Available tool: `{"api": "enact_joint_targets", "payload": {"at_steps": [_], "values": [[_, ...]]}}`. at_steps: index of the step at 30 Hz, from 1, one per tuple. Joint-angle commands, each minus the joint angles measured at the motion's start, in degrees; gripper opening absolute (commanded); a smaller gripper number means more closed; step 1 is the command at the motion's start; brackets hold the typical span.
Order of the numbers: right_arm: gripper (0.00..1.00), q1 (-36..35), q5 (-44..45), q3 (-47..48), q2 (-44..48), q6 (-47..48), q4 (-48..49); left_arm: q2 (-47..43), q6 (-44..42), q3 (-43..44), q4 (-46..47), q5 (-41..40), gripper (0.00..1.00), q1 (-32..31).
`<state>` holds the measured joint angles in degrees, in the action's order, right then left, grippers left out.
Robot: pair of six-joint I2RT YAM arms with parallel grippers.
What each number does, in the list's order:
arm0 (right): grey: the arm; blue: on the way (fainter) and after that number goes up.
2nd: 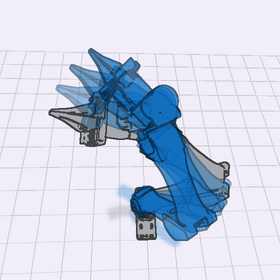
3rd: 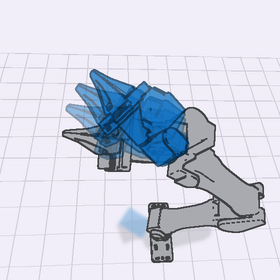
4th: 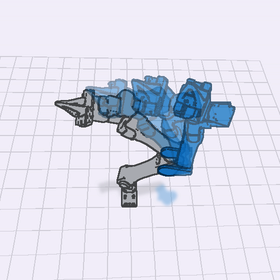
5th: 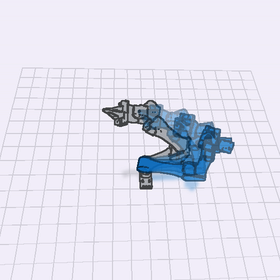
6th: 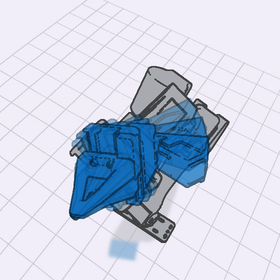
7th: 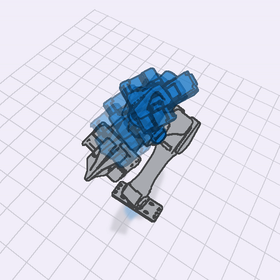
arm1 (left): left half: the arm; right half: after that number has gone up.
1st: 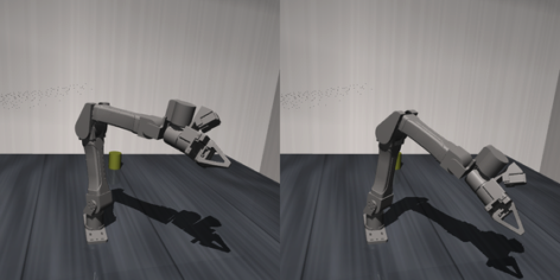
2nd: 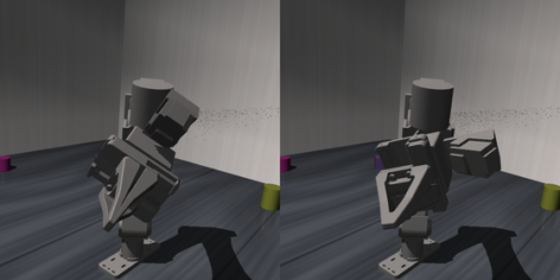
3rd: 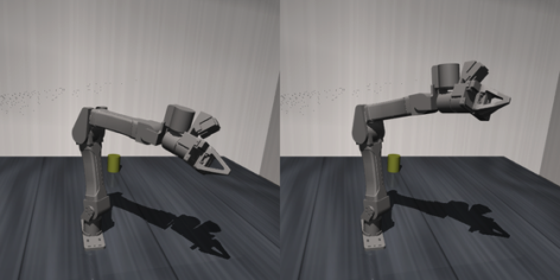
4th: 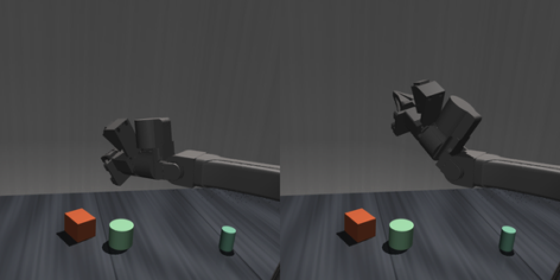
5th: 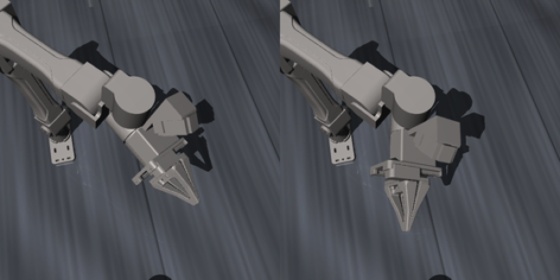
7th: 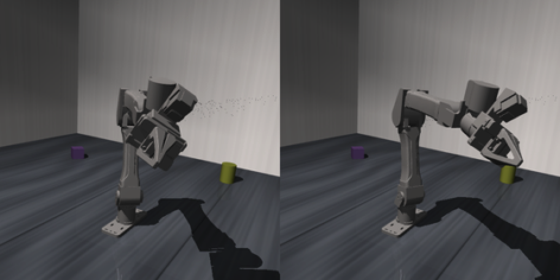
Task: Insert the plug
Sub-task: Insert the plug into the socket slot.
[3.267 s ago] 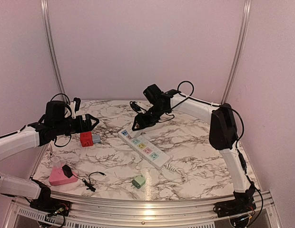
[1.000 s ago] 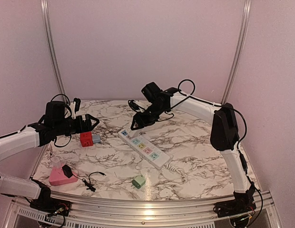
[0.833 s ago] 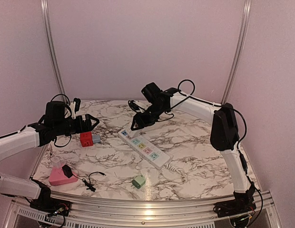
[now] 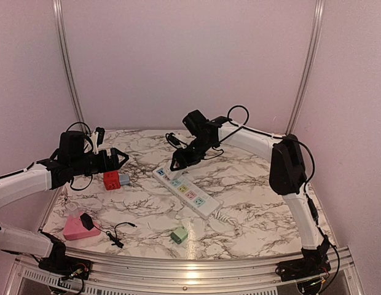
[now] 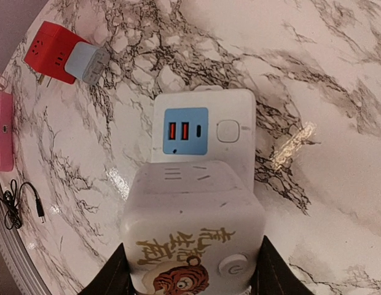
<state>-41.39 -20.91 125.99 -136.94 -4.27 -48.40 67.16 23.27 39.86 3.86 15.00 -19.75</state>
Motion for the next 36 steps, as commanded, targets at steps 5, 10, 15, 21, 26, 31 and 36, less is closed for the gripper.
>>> {"api": "enact_joint_targets", "payload": {"at_steps": [5,10,15,21,26,31,36], "values": [[0.00,-0.31,3.11,3.21,-3.59,1.72,-2.64,0.69,0.28,-0.55,1.77,0.55,0.99,0.41],[0.00,-1.46,8.72,4.75,-4.05,4.12,-7.05,0.94,0.29,-0.44,1.76,0.53,0.99,0.41],[0.00,-2.54,13.68,7.09,-4.65,7.48,-12.36,1.43,0.38,-0.26,1.74,0.73,0.99,0.41],[0.00,-3.78,14.18,9.78,-7.02,8.23,-13.76,2.01,0.50,-0.25,1.80,1.09,0.99,0.50],[0.00,-4.94,13.72,11.23,-9.93,7.80,-13.08,1.92,0.51,-0.39,1.66,1.12,0.99,0.50],[0.00,-5.72,15.13,11.38,-10.67,7.43,-13.88,1.86,0.54,-0.51,1.55,1.16,0.99,0.50],[0.00,-6.20,18.79,10.16,-8.51,8.40,-18.68,1.59,0.44,-0.54,1.43,1.12,0.99,0.50]]}}
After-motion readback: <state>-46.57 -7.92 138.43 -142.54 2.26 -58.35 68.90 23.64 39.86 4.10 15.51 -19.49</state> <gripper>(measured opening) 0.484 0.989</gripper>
